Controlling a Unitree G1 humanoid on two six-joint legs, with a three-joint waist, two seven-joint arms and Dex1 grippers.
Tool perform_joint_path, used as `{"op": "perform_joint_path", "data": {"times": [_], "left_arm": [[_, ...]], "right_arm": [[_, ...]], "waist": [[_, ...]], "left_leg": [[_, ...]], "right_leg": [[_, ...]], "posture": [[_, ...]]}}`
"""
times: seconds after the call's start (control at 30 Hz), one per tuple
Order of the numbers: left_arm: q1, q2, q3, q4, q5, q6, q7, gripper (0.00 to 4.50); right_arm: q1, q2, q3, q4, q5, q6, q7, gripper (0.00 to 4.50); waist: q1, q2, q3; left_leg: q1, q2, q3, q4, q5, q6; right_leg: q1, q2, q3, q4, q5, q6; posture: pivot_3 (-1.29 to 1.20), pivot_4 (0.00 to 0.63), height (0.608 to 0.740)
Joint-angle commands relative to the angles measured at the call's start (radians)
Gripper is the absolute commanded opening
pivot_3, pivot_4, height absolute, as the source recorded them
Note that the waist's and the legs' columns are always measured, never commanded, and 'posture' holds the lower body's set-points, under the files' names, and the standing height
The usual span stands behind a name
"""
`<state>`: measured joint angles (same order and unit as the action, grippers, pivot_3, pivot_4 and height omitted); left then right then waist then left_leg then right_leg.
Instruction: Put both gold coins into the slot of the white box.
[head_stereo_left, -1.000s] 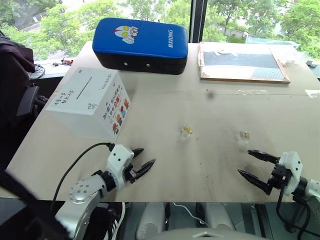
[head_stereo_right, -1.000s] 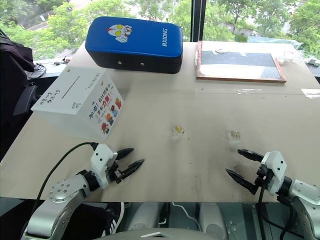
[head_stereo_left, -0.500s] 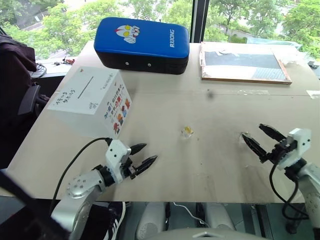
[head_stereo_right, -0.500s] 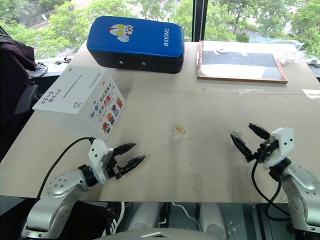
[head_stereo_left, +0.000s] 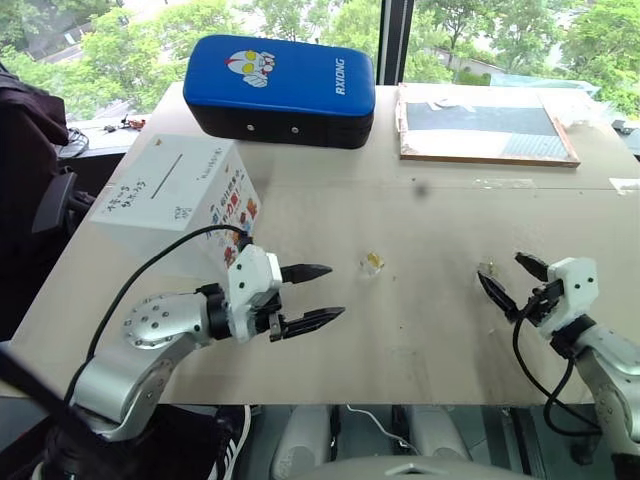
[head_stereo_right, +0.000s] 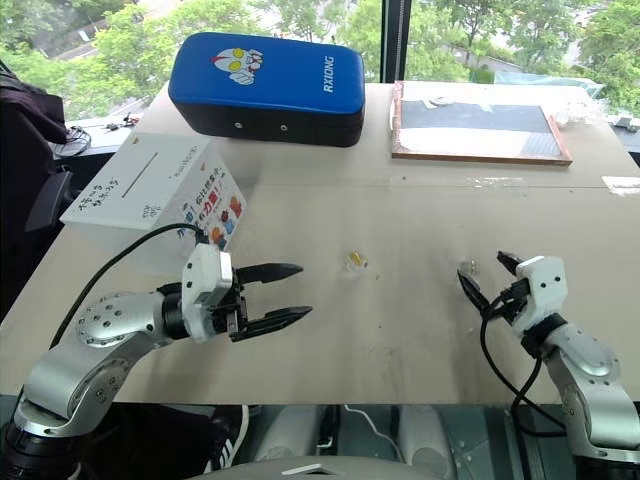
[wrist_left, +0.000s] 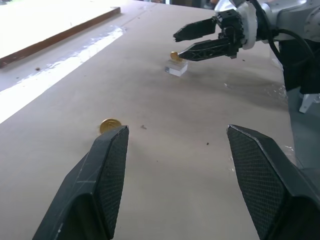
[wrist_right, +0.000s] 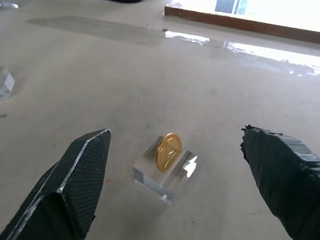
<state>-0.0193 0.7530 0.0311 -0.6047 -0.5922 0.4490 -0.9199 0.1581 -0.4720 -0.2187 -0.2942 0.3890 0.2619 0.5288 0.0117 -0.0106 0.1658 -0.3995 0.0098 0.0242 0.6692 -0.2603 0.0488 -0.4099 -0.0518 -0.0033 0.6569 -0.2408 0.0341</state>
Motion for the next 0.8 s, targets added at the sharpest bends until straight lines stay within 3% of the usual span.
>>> {"op": "perform_joint_path", "data": {"times": [0.03, 0.13, 0.17, 0.3, 0.57, 0.7, 0.8], "left_arm": [[-0.014, 0.015, 0.009, -0.042, -0.006, 0.009, 0.006, 3.19], [-0.017, 0.020, 0.009, -0.046, -0.002, 0.017, 0.012, 3.19], [-0.017, 0.021, 0.009, -0.047, -0.001, 0.019, 0.013, 3.19], [-0.015, 0.025, 0.004, -0.055, 0.008, 0.028, 0.016, 3.19], [-0.053, -0.020, 0.005, -0.053, -0.028, 0.062, 0.067, 3.19], [-0.119, -0.217, 0.058, -0.032, -0.228, 0.168, 0.286, 3.19], [-0.140, -0.311, 0.077, -0.023, -0.329, 0.221, 0.393, 3.19]], "right_arm": [[-0.006, -0.005, 0.011, -0.005, -0.022, 0.007, -0.006, 3.61], [-0.018, 0.002, 0.009, 0.008, -0.040, -0.001, -0.020, 2.43], [-0.022, 0.006, 0.007, 0.011, -0.038, -0.001, -0.022, 1.77], [-0.030, 0.004, 0.006, 0.019, -0.040, -0.010, -0.016, 0.09], [-0.045, 0.024, -0.025, 0.001, 0.007, -0.022, -0.004, 0.09], [-0.062, 0.060, -0.034, -0.113, 0.227, 0.074, 0.049, 0.09], [-0.083, 0.066, -0.028, -0.192, 0.369, 0.186, 0.022, 0.09]], "waist": [[0.000, 0.000, 0.000], [0.000, 0.000, 0.000], [0.000, 0.000, 0.000], [0.000, 0.000, 0.000], [0.001, 0.000, 0.000], [0.002, 0.000, 0.000], [-0.002, -0.001, 0.000]], "left_leg": [[0.000, 0.000, 0.000, 0.000, 0.000, 0.000], [0.000, 0.000, 0.000, 0.000, 0.000, 0.000], [0.000, 0.000, 0.000, 0.000, 0.000, 0.000], [0.000, 0.000, 0.000, 0.000, 0.000, 0.000], [0.000, 0.000, 0.000, 0.000, 0.000, 0.000], [0.000, 0.000, 0.000, 0.001, 0.000, 0.000], [0.000, 0.000, -0.001, 0.001, 0.000, 0.000]], "right_leg": [[0.000, 0.000, 0.000, 0.000, 0.000, 0.000], [0.000, 0.000, 0.000, 0.000, 0.000, 0.000], [0.000, 0.000, 0.000, 0.000, 0.000, 0.000], [0.000, 0.000, 0.000, 0.000, 0.000, 0.000], [0.000, 0.001, 0.000, 0.000, 0.000, 0.000], [0.000, 0.000, 0.000, 0.000, 0.002, 0.004], [0.000, -0.001, 0.001, 0.001, 0.003, 0.004]], "posture": [[0.00, 0.150, 0.740], [0.00, 0.150, 0.740], [0.00, 0.150, 0.740], [0.00, 0.150, 0.740], [0.00, 0.150, 0.740], [0.00, 0.150, 0.740], [0.00, 0.150, 0.740]]}}
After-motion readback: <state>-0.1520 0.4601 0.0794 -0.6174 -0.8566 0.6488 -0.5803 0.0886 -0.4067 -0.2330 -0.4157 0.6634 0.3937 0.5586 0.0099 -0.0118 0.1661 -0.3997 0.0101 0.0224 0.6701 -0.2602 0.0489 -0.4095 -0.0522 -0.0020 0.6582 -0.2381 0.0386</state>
